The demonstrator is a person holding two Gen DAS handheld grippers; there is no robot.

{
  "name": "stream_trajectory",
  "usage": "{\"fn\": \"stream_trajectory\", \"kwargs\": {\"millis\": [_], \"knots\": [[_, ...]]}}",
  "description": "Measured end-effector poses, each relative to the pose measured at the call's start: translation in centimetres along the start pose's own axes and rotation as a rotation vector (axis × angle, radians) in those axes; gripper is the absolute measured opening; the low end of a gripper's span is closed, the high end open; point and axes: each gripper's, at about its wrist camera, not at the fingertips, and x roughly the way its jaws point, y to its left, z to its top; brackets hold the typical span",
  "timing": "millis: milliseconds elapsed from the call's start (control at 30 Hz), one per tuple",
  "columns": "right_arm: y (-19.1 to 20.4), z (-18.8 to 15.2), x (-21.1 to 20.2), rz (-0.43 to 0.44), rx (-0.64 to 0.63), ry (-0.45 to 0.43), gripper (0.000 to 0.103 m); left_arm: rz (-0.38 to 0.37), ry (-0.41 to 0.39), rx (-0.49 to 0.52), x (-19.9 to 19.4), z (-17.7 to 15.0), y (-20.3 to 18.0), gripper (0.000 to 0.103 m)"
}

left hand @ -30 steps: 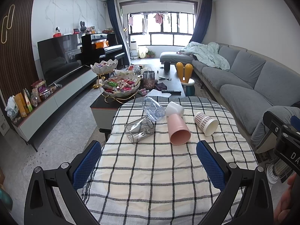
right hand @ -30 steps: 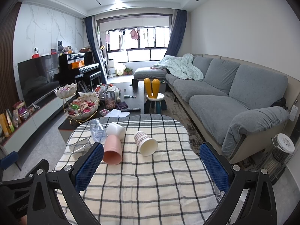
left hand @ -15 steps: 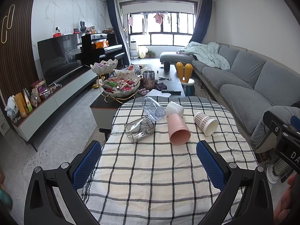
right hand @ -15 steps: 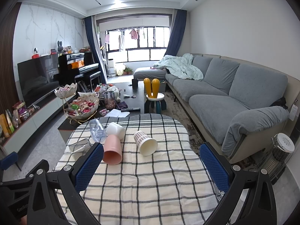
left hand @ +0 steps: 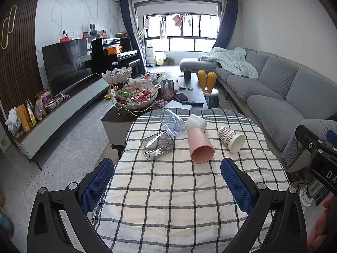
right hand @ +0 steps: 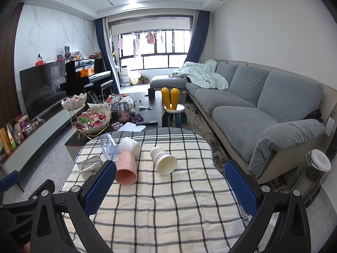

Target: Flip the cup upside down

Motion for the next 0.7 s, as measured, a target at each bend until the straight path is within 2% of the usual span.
{"fn": "stream_trajectory", "kwargs": {"millis": [467,700], "knots": [[0.0,-0.4,0.5,0.002,-0.003,0.007,0.103,0.015,0.000,-0.007,-0.1,-0.3,-0.3,0.103],[0.5,-0.6,2.0,0.000,-0.008,0.019,0.103,0.019,0.019,-0.012,2.0,-0.1,-0.2,0.103]]}}
